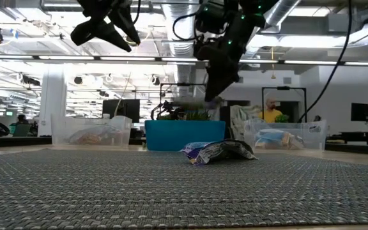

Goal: Pick and place Granola Bars by type
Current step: Put the blue granola bar into the blue bin

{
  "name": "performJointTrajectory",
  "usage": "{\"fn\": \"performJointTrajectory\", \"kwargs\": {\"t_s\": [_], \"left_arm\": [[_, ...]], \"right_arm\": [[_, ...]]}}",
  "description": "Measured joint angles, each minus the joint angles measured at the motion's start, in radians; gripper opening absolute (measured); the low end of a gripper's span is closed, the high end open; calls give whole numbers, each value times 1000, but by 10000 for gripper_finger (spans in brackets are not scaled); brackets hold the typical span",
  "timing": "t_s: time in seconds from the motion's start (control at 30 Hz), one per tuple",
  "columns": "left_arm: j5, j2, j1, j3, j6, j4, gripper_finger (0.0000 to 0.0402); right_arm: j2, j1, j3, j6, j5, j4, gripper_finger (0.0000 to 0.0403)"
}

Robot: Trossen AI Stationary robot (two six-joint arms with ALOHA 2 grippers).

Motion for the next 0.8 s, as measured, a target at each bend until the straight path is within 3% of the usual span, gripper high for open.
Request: {"fn": "performJointTrajectory", "kwargs": {"t_s": [0.27,0.43,0.63,0.8], "left_arm": [[25,0,0,0,10,0,127],[155,0,-3,0,135,39,127],[386,0,-38,0,313,137,127],[425,0,-78,0,315,145,127]], "right_arm": [[-6,0,0,-44,3,43,135],[-75,56,0,-236,-16,-4,193],[-117,206,-4,-389,-26,-151,227],[-85,312,-38,-436,-75,-149,233]]}}
